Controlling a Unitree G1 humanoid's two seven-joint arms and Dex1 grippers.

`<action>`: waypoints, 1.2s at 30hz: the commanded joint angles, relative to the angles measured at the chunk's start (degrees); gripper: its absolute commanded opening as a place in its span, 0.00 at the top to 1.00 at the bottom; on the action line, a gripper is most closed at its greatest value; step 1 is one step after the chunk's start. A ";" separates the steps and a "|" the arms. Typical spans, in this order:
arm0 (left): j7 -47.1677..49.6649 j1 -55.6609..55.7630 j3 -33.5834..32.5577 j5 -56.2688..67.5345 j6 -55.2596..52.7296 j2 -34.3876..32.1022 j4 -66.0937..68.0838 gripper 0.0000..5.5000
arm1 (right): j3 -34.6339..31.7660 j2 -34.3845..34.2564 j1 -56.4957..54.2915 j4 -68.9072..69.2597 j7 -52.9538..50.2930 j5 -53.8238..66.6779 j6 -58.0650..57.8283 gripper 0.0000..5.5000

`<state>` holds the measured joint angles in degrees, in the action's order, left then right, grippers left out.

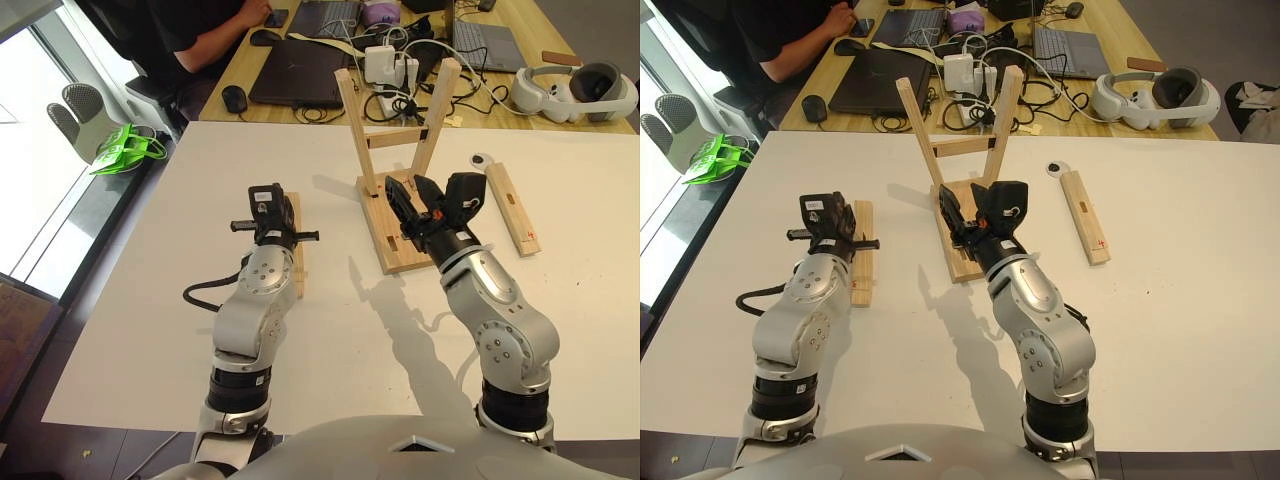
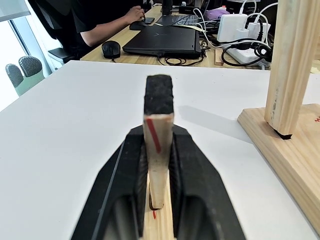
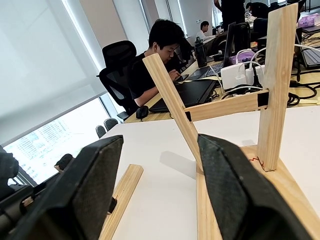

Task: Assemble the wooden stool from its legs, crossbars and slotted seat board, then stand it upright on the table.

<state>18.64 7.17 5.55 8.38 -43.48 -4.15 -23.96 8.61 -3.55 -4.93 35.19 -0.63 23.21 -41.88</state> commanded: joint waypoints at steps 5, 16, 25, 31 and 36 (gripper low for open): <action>-0.81 -0.55 -0.89 -4.42 -0.46 1.85 1.99 0.93 | 0.15 0.31 -0.66 -0.43 0.06 -0.30 -0.66 0.50; -3.37 -1.43 1.79 -11.30 -2.30 0.33 0.11 0.93 | 1.10 1.10 -0.34 -0.69 0.34 -1.80 -0.07 0.50; -9.17 -0.03 -2.57 -10.05 -5.14 0.53 1.54 0.93 | 0.80 1.21 -0.71 -1.20 0.89 -1.60 0.04 0.50; -12.81 4.84 -5.87 -9.72 -5.17 -2.02 2.35 0.93 | 0.65 1.25 -0.71 -1.10 1.31 -1.60 -0.26 0.50; -13.66 5.76 -8.55 -9.17 -5.83 -1.60 3.48 0.93 | 0.50 1.62 -1.06 -1.36 1.77 -1.59 -0.45 0.50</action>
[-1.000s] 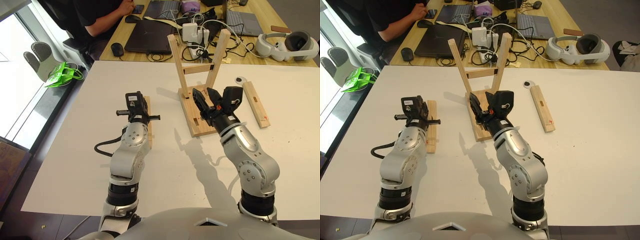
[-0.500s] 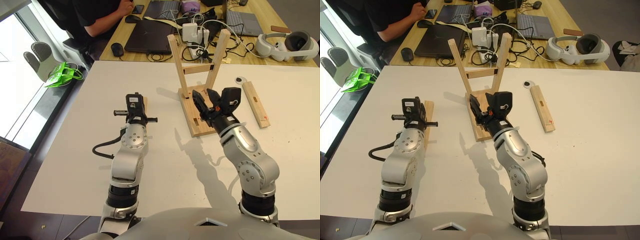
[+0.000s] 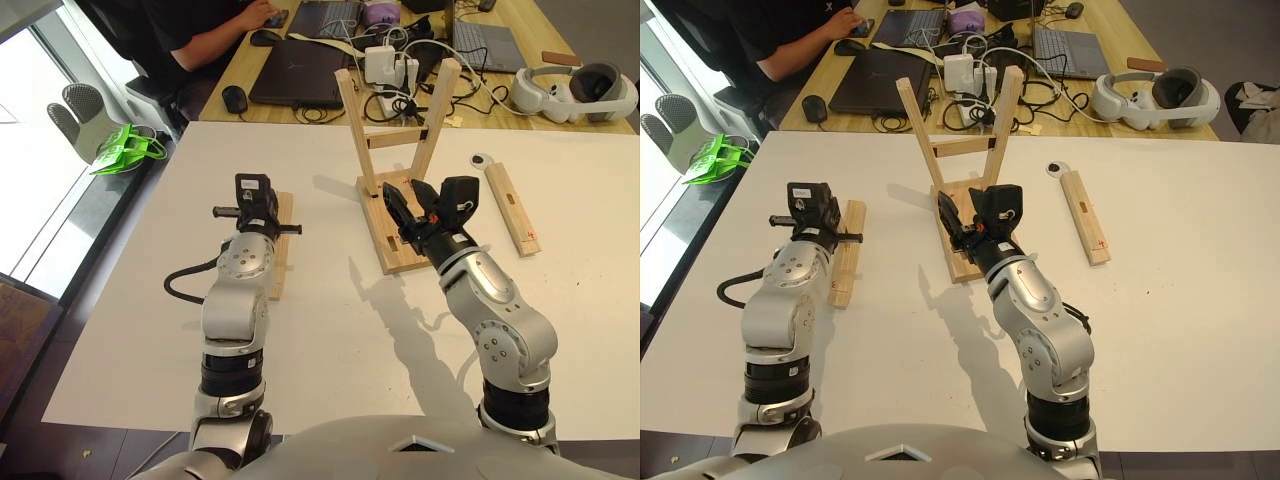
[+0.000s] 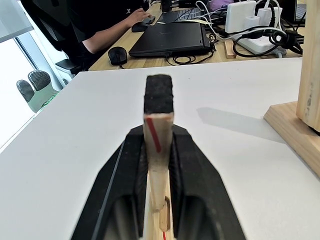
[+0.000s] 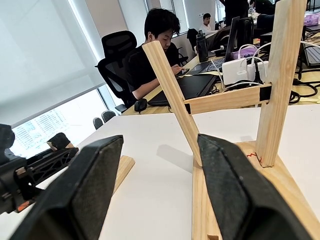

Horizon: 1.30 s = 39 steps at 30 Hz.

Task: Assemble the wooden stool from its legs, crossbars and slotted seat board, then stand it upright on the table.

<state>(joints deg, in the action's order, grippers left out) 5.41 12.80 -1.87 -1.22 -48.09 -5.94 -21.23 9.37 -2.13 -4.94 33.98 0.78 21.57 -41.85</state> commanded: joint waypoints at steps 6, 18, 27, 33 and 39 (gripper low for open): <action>-0.25 -1.94 -0.91 0.84 -3.03 1.81 -2.29 0.93 | -0.38 0.56 -1.13 -0.15 0.69 0.01 -0.61 0.50; -0.21 -2.35 -1.50 0.35 -4.08 1.97 -3.14 0.93 | -0.47 0.65 -1.19 -0.27 0.85 -0.22 -0.81 0.50; 0.35 -2.87 -0.31 0.37 -4.57 3.40 -3.85 0.93 | -0.53 0.71 -1.13 -0.10 0.83 -0.22 -0.88 0.50; 0.12 -4.24 1.95 0.10 -5.69 4.04 -5.08 0.93 | -0.63 0.74 -1.23 -0.11 0.73 -0.19 -0.98 0.50; 1.98 -6.73 1.55 0.41 -5.59 6.94 -8.48 0.93 | -0.91 0.90 -1.30 -0.23 0.76 -0.26 -0.87 0.50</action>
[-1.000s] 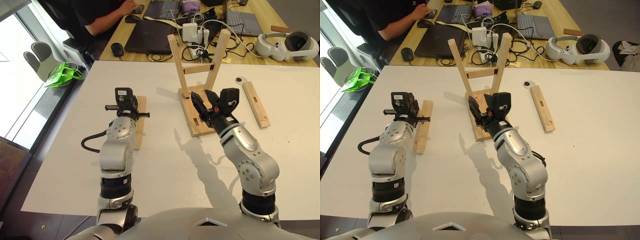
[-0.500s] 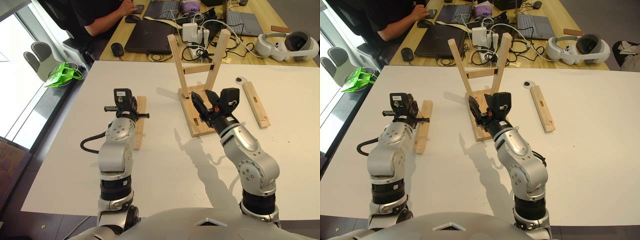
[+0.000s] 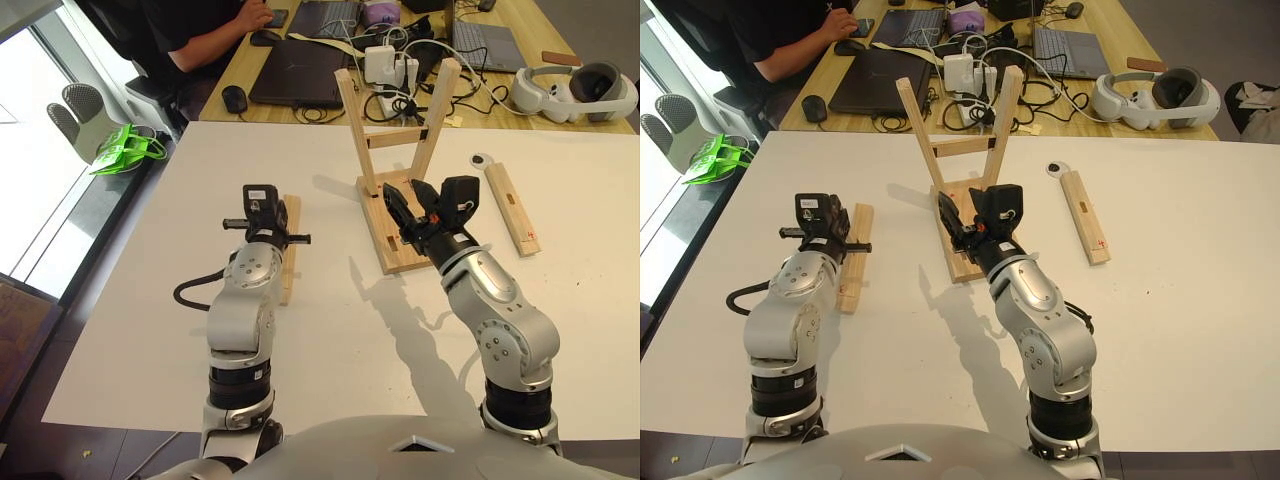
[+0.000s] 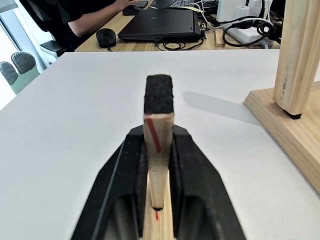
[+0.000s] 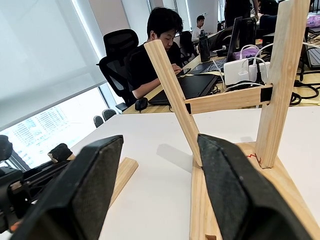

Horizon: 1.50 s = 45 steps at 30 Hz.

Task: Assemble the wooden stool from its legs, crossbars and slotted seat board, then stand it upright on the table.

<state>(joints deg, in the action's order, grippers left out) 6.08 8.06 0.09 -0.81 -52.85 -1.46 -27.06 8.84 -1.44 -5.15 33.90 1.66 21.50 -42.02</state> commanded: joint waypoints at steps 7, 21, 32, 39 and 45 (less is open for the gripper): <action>4.95 -4.95 4.82 0.88 0.18 10.56 -4.05 0.93 | -0.35 -0.08 -1.22 -0.46 -0.39 -0.50 -0.30 0.50; 8.00 9.47 6.46 5.42 5.49 13.40 15.74 0.93 | -1.80 0.61 -2.90 -2.01 0.20 -0.90 0.34 0.50; 6.55 9.22 13.39 3.55 -3.80 6.46 11.91 0.93 | -3.33 1.83 -3.55 -2.36 0.50 -0.50 -0.01 0.50; 5.11 8.40 14.59 0.88 -4.17 5.54 11.44 0.86 | -3.44 2.10 -3.81 -2.63 0.78 -0.53 0.02 0.50; 4.31 8.33 13.74 0.08 -3.39 6.17 8.82 0.72 | -3.48 2.22 -3.81 -2.52 0.90 -0.46 -0.16 0.50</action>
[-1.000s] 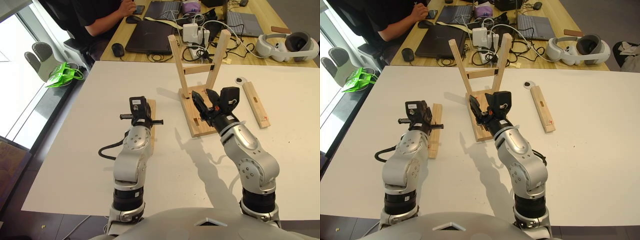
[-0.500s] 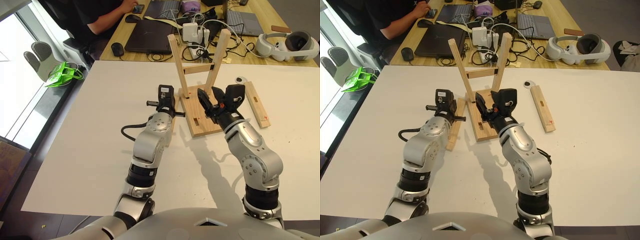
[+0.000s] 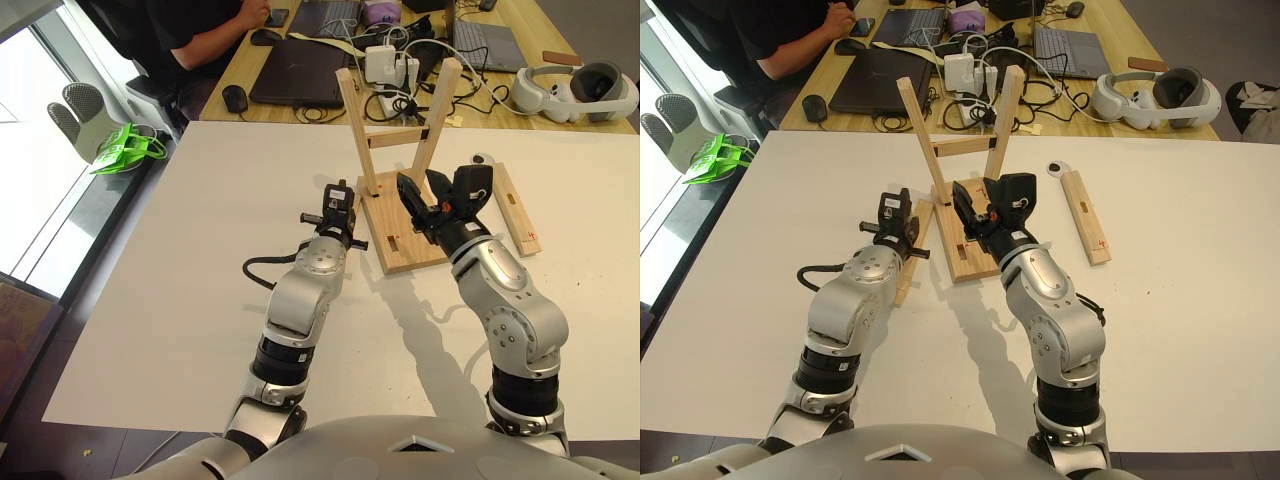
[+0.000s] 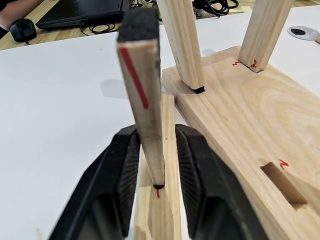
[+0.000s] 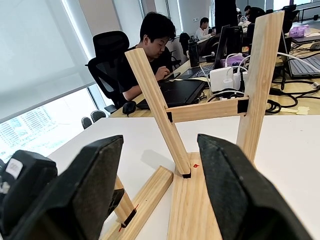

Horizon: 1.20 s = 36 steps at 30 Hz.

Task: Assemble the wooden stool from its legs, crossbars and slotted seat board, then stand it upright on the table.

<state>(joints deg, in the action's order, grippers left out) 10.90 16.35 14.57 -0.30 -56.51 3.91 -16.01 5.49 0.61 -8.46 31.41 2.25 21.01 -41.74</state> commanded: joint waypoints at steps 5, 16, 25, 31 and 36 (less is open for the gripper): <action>-0.43 4.61 -6.02 -0.19 0.91 1.09 -9.78 0.72 | -0.22 0.14 -0.67 0.05 0.36 0.19 -0.51 0.50; -0.68 29.38 -15.54 0.82 19.82 1.45 15.65 0.72 | -1.51 0.62 -3.57 -2.96 1.02 -0.71 2.70 0.50; 0.60 40.13 -18.75 1.58 26.04 1.37 24.07 0.72 | -2.39 1.30 -4.08 -3.36 0.96 -1.04 2.23 0.50; 0.55 17.45 -9.79 -2.86 16.88 3.29 23.36 0.72 | -3.13 1.70 -3.16 -2.69 0.38 -1.44 1.96 0.50; -2.78 11.07 -5.01 -5.45 11.36 1.33 30.91 0.72 | -3.21 1.76 -3.87 -3.03 0.60 -1.16 1.49 0.50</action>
<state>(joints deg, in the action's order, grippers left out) 9.74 33.97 8.79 -5.15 -38.81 6.70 8.64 2.80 2.31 -11.60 28.35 2.97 19.85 -39.49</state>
